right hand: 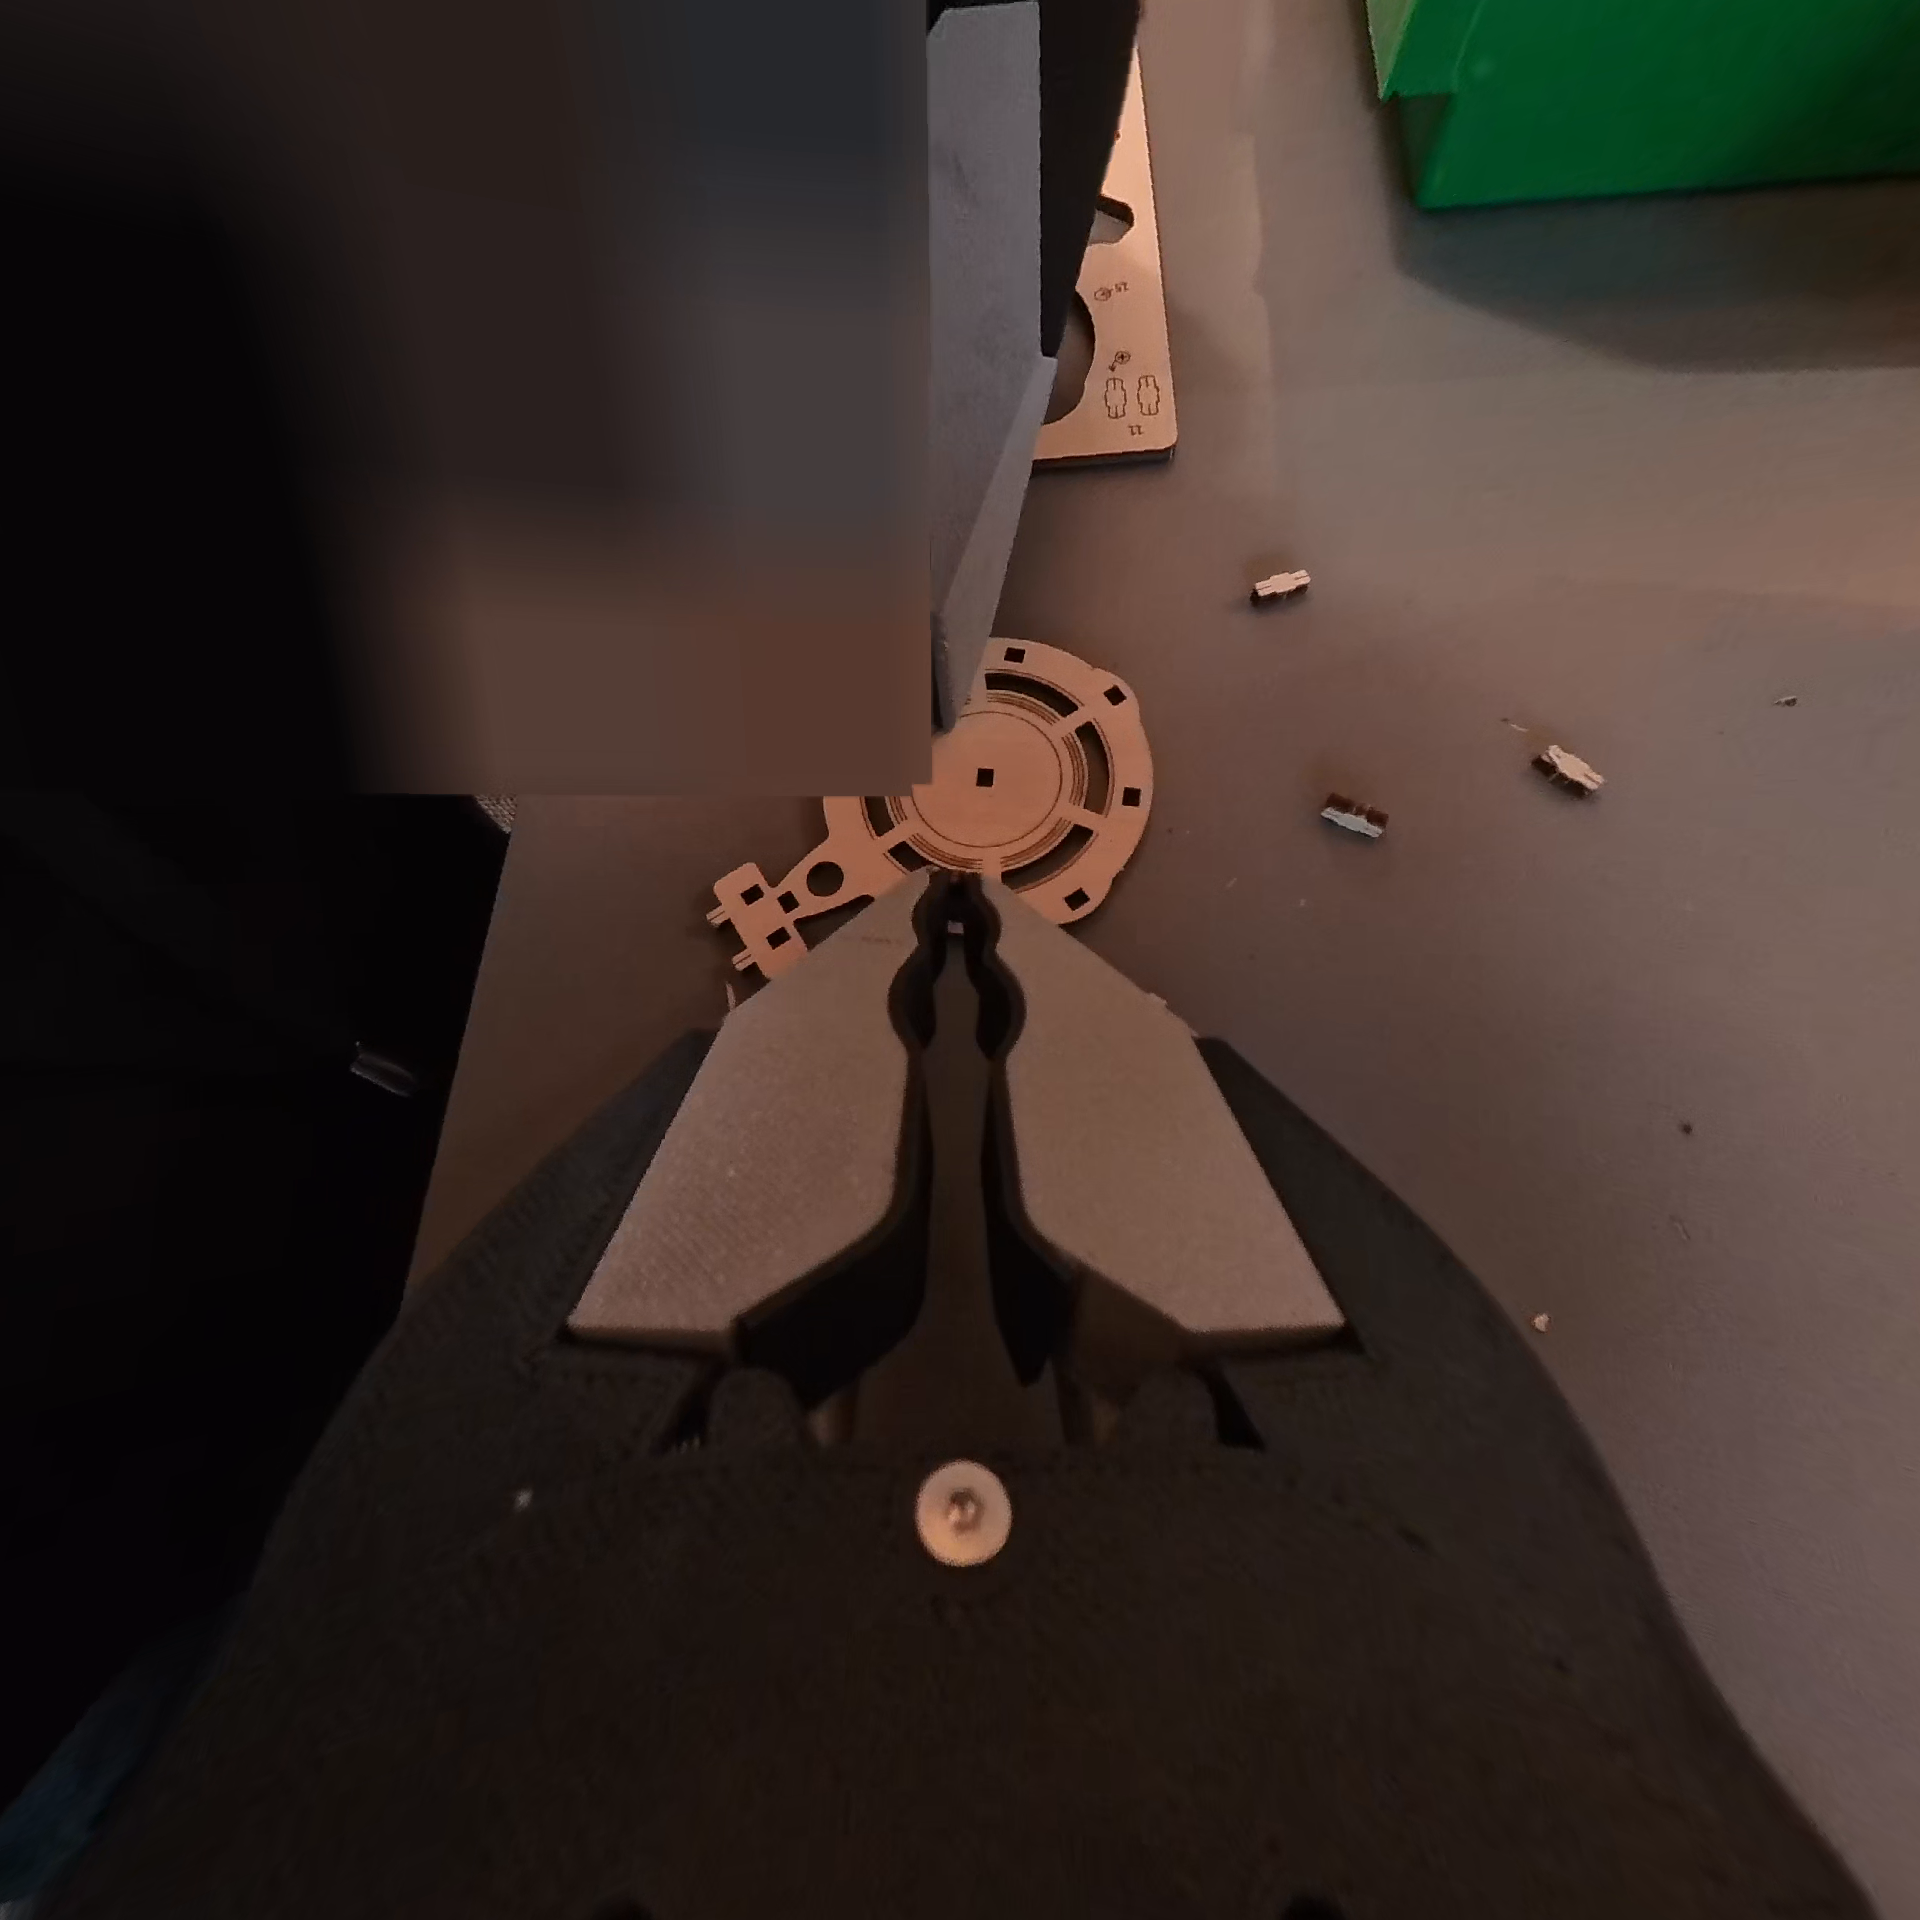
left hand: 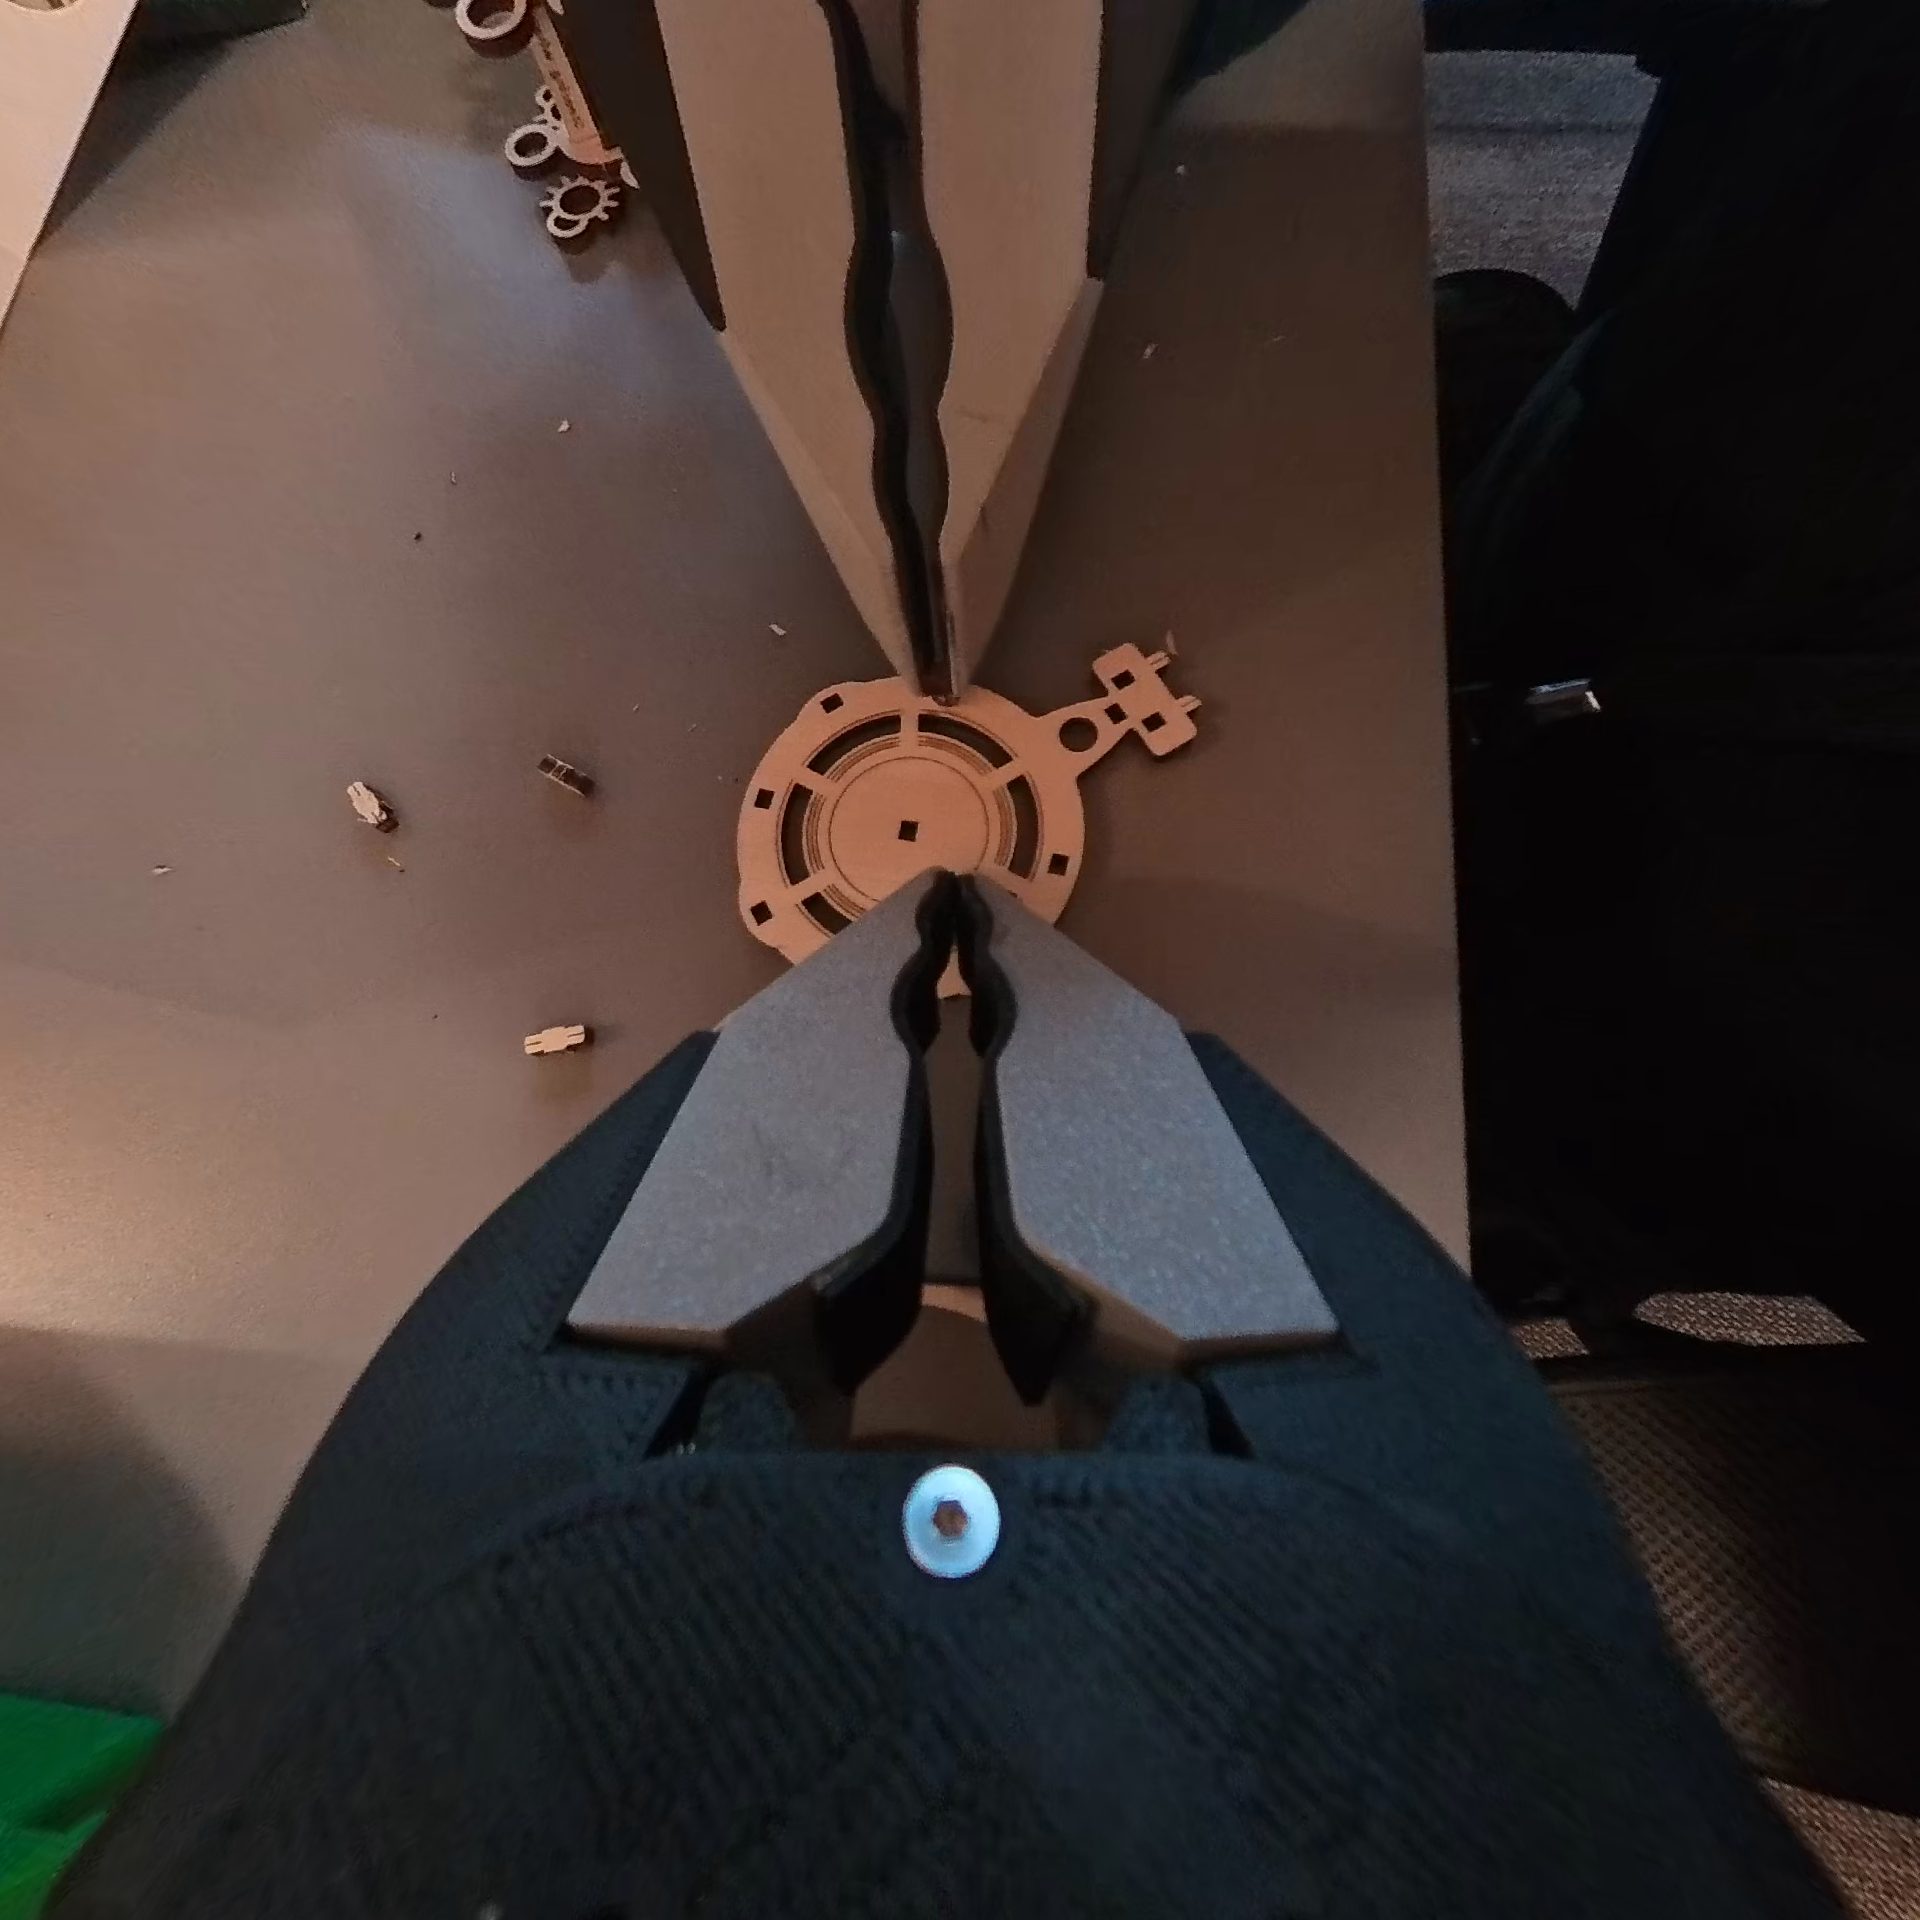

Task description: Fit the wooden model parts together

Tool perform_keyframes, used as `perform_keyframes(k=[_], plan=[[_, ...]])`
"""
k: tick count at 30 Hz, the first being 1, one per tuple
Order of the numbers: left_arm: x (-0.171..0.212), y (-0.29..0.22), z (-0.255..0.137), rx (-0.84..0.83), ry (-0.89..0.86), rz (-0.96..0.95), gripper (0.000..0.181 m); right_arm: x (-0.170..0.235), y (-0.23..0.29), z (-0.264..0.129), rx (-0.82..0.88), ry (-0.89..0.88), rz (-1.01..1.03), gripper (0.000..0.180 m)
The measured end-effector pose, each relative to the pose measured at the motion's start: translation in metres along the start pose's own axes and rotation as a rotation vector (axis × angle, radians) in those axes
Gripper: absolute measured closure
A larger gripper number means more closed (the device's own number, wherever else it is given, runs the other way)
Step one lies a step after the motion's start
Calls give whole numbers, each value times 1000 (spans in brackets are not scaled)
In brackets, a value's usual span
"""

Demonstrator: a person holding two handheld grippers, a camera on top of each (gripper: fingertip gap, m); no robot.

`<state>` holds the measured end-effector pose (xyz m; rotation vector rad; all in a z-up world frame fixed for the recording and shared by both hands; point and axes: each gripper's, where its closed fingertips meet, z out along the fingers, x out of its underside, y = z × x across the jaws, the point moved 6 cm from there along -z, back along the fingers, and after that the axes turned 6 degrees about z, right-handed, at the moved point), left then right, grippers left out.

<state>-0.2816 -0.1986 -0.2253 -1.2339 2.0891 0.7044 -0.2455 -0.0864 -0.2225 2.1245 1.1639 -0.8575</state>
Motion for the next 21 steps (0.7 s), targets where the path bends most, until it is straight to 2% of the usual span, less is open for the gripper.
perform_keyframes(k=[21], plan=[[0,0,0,1,0,-2,181,1,-2,-1,-21,7,53,180]])
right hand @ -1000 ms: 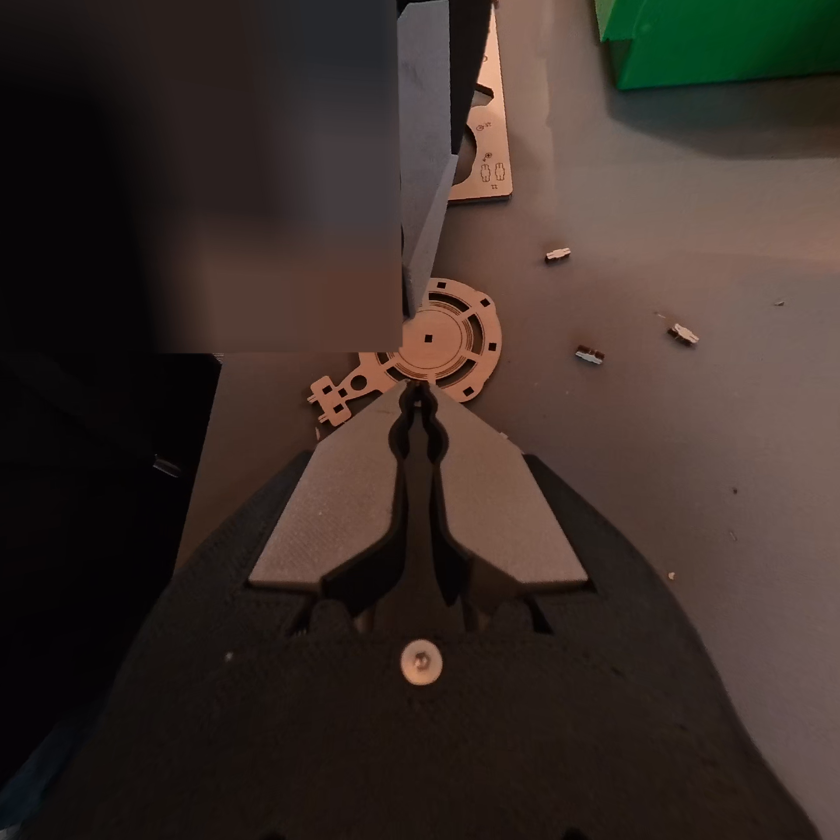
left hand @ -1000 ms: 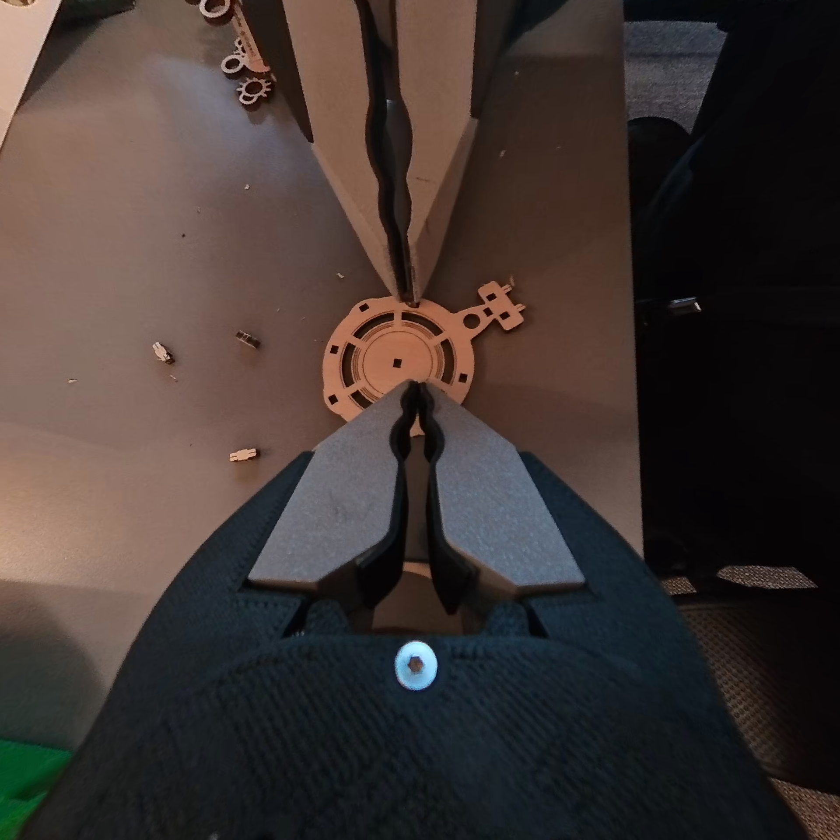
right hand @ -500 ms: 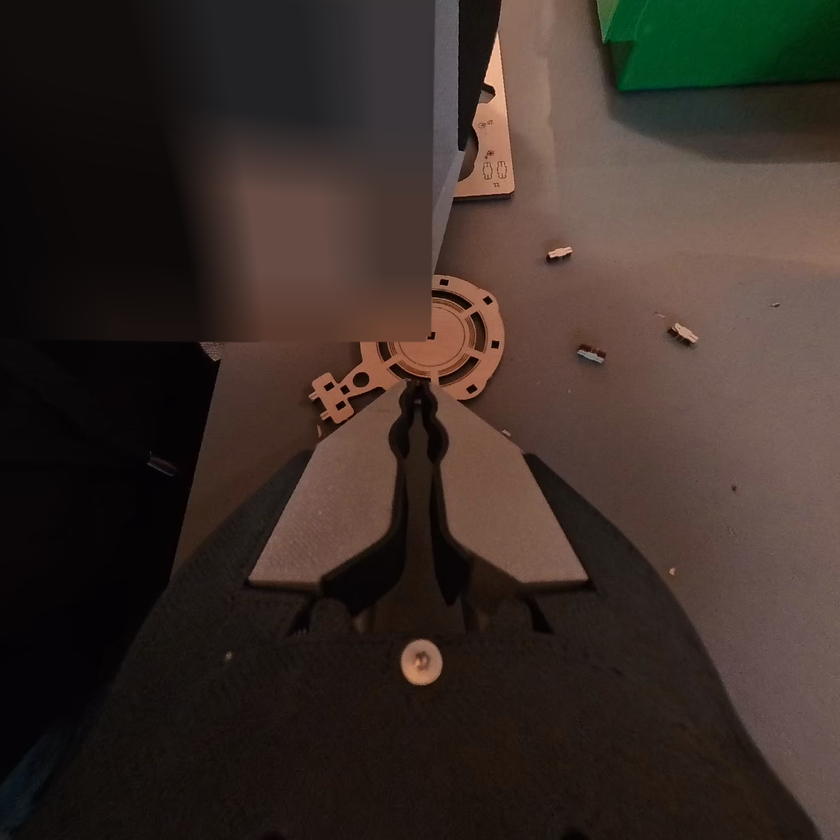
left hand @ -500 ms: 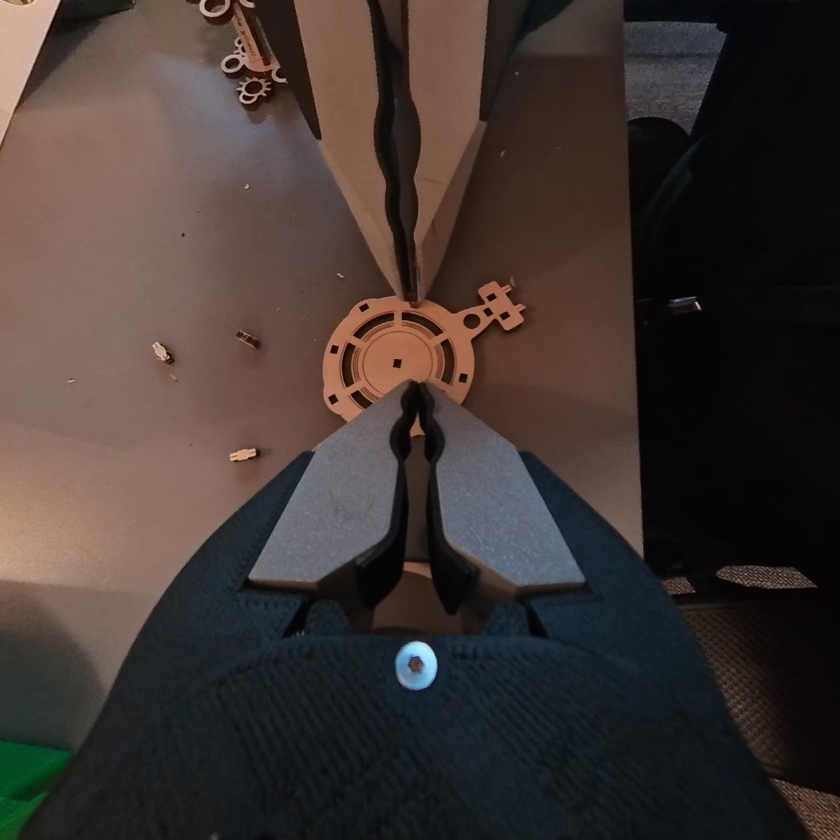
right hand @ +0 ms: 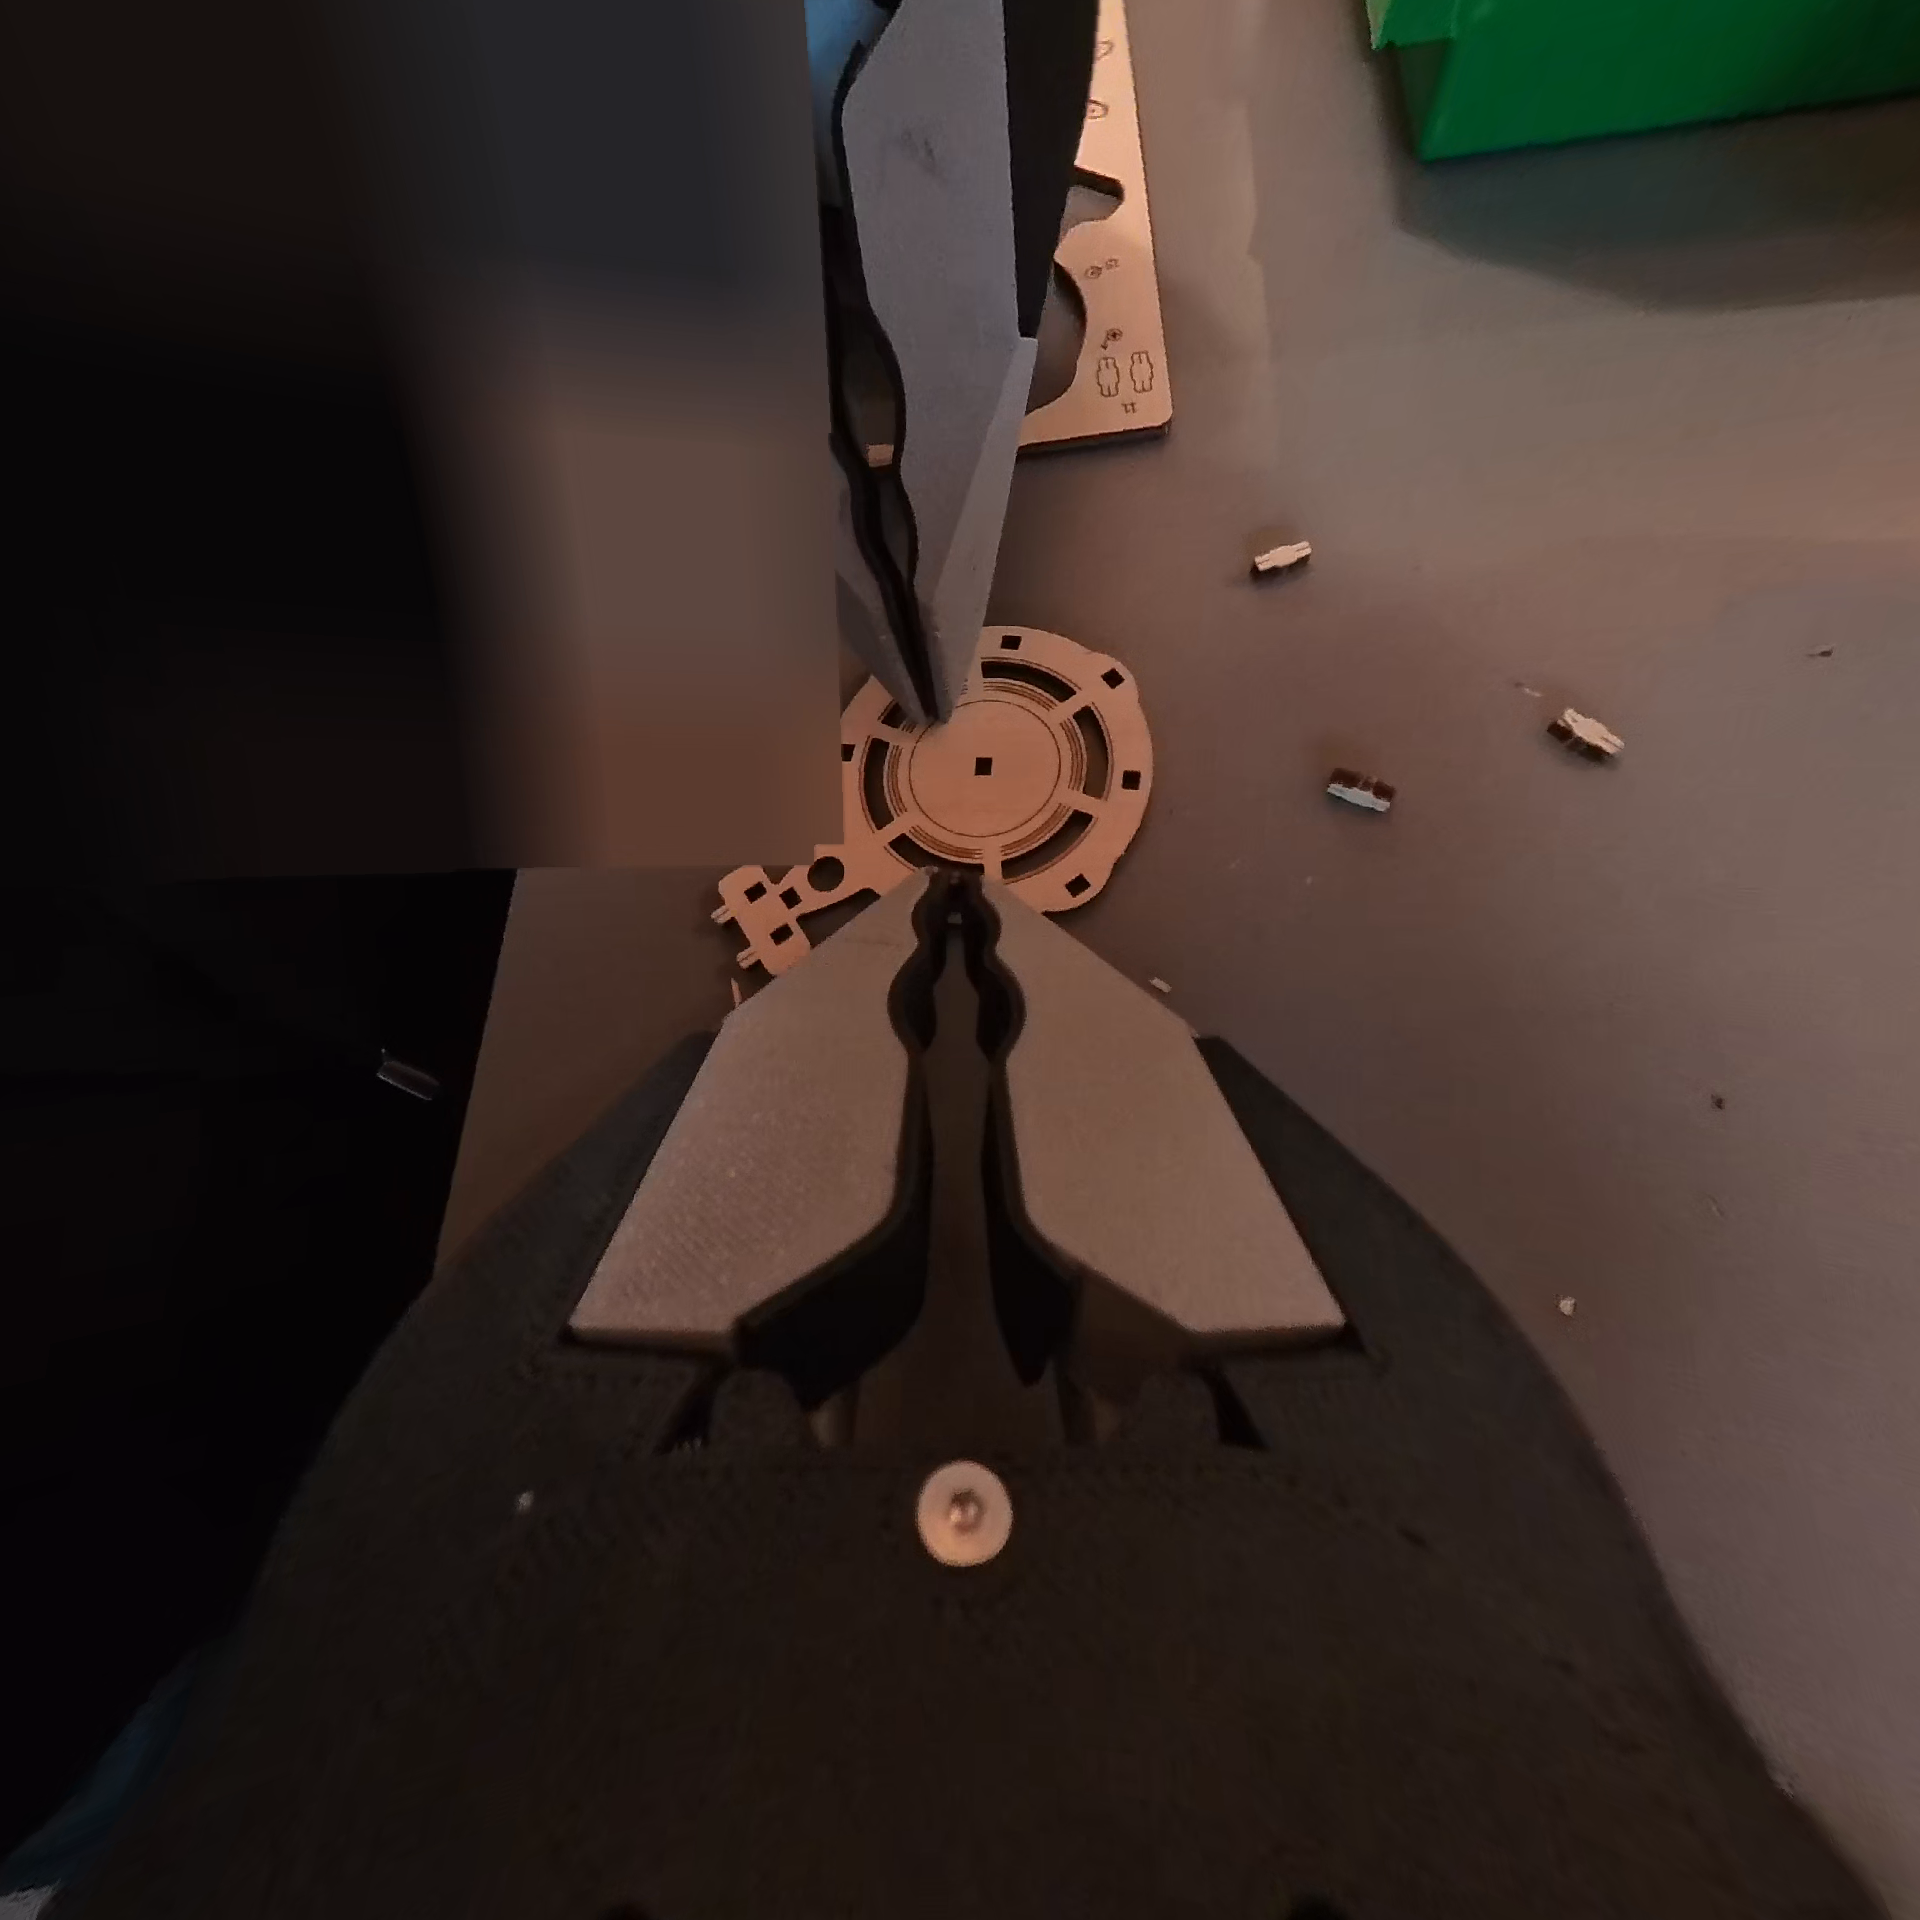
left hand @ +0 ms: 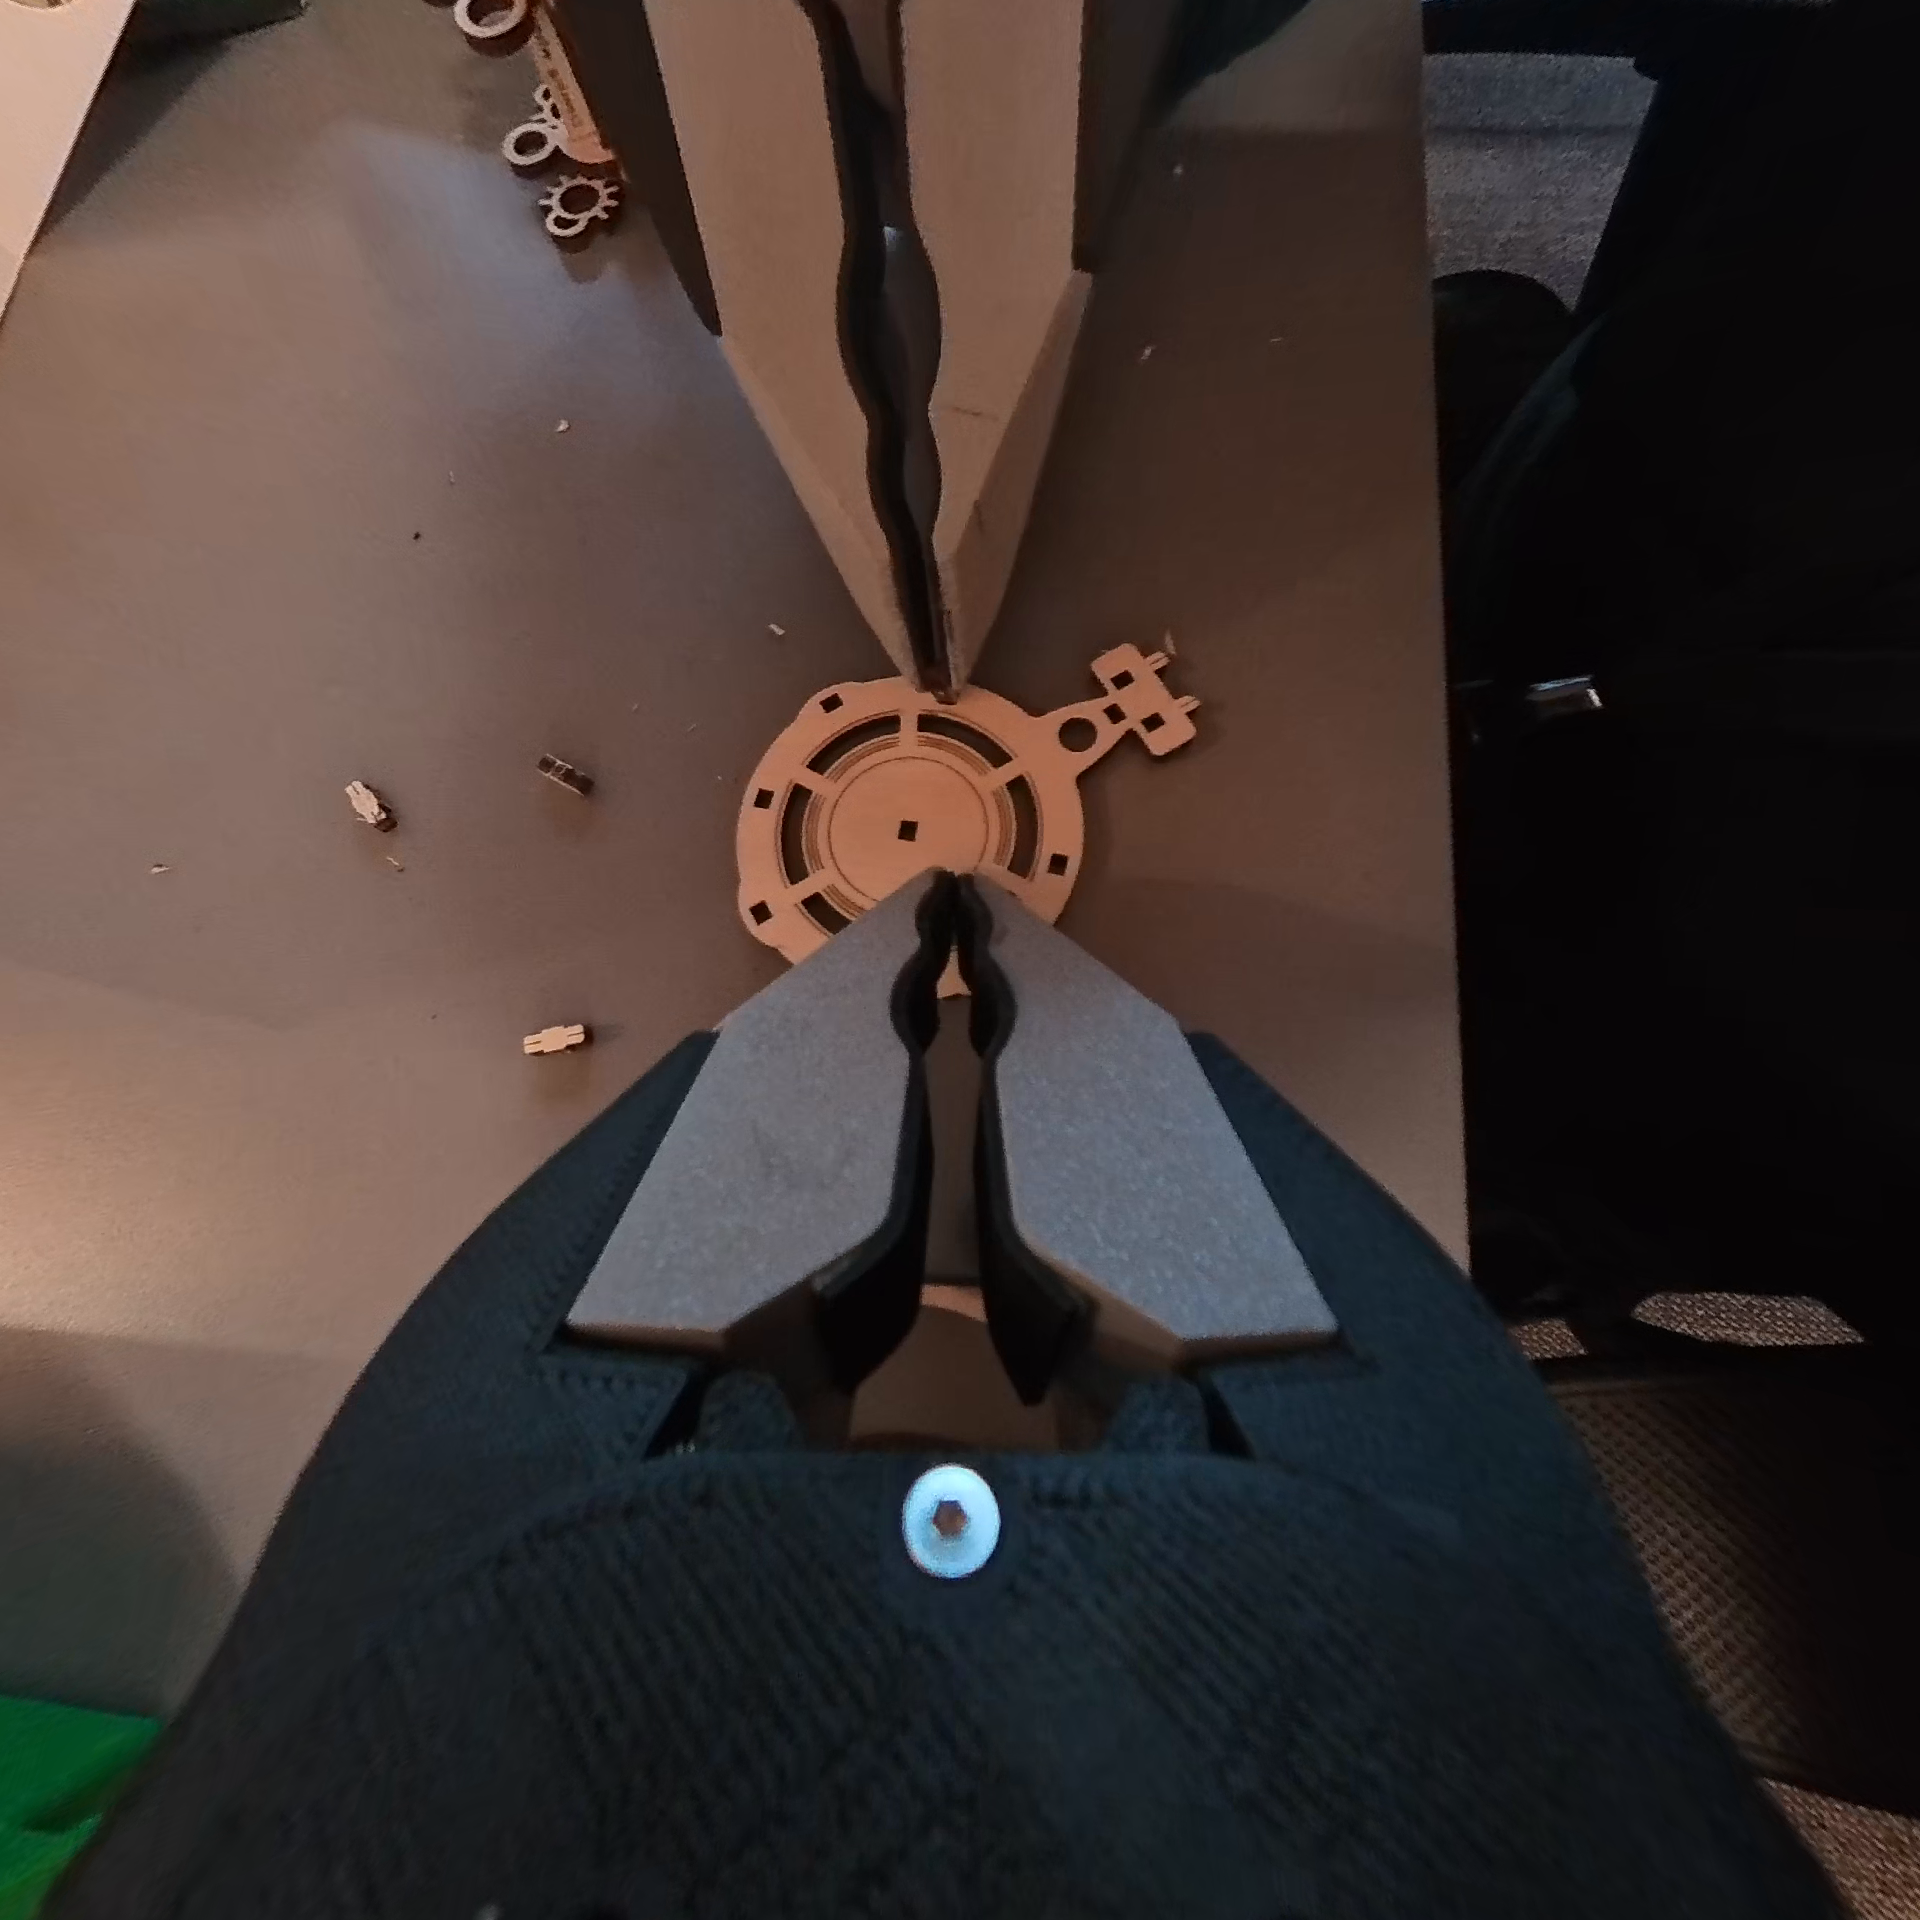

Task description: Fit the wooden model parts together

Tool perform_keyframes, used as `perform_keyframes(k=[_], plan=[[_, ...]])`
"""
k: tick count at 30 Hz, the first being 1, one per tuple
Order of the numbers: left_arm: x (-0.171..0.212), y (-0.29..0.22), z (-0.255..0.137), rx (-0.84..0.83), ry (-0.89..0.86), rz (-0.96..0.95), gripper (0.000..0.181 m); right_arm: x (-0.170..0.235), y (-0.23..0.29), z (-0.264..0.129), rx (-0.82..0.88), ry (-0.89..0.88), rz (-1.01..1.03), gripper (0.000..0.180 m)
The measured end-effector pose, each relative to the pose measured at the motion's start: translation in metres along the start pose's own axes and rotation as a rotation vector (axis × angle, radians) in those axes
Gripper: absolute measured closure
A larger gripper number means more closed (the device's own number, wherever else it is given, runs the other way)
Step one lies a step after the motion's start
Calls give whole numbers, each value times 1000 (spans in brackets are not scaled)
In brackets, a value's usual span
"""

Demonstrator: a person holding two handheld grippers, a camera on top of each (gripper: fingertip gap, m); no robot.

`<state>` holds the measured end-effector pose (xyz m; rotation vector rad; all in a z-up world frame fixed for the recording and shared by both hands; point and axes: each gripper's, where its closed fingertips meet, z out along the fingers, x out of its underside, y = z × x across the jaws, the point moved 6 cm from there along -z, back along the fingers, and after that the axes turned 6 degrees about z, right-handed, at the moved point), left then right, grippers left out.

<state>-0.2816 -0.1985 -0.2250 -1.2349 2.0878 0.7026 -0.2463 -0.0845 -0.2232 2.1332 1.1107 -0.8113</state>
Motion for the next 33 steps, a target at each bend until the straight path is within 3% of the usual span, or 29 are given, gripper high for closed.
perform_keyframes(k=[33], plan=[[-13,12,-6,53,-67,-110,179,-1,2,2,2,-1,-11,180]])
